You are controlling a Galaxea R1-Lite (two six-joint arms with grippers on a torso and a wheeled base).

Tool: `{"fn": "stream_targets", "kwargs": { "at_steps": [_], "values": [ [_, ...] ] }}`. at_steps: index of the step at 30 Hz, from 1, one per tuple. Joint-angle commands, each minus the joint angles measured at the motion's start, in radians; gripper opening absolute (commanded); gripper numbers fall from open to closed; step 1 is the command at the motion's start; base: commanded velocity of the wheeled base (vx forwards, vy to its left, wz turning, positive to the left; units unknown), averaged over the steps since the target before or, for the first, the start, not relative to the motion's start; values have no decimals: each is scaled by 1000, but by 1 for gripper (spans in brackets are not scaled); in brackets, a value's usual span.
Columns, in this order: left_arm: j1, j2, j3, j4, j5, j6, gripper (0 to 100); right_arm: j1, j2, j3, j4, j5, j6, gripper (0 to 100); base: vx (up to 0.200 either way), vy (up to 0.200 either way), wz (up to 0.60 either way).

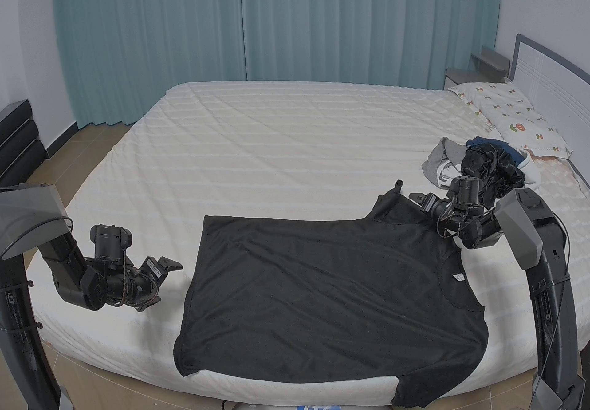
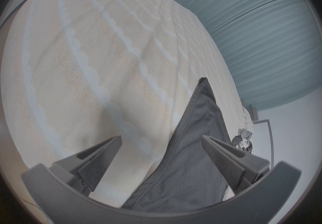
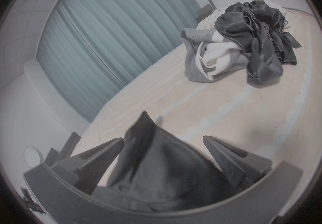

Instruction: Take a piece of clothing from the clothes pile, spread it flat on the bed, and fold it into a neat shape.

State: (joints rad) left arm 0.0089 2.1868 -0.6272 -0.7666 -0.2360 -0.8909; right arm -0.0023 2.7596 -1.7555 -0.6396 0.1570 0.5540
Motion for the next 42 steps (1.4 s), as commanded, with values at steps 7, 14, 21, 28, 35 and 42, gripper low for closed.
{"fn": "stream_targets", "kwargs": {
  "at_steps": [7, 14, 21, 28, 35, 42],
  "values": [
    [0, 2, 0, 0, 0, 0, 100, 2, 12, -1, 9, 4, -2, 100, 0, 0, 0],
    [0, 2, 0, 0, 1, 0, 100, 5, 28, -18, 37, 15, -2, 0, 0, 0, 0],
    [0, 2, 0, 0, 1, 0, 100, -8, 20, -19, 38, 13, 1, 0, 0, 0, 0],
    [0, 2, 0, 0, 1, 0, 100, -25, 5, -12, 26, 9, 6, 0, 0, 0, 0],
    [0, 4, 0, 0, 1, 1, 100, -34, -12, -1, 3, 6, 10, 0, 0, 0, 0],
    [0, 5, -2, 0, 1, 1, 100, -41, -49, 44, -51, 9, 1, 0, 0, 0, 0]
  ]
}}
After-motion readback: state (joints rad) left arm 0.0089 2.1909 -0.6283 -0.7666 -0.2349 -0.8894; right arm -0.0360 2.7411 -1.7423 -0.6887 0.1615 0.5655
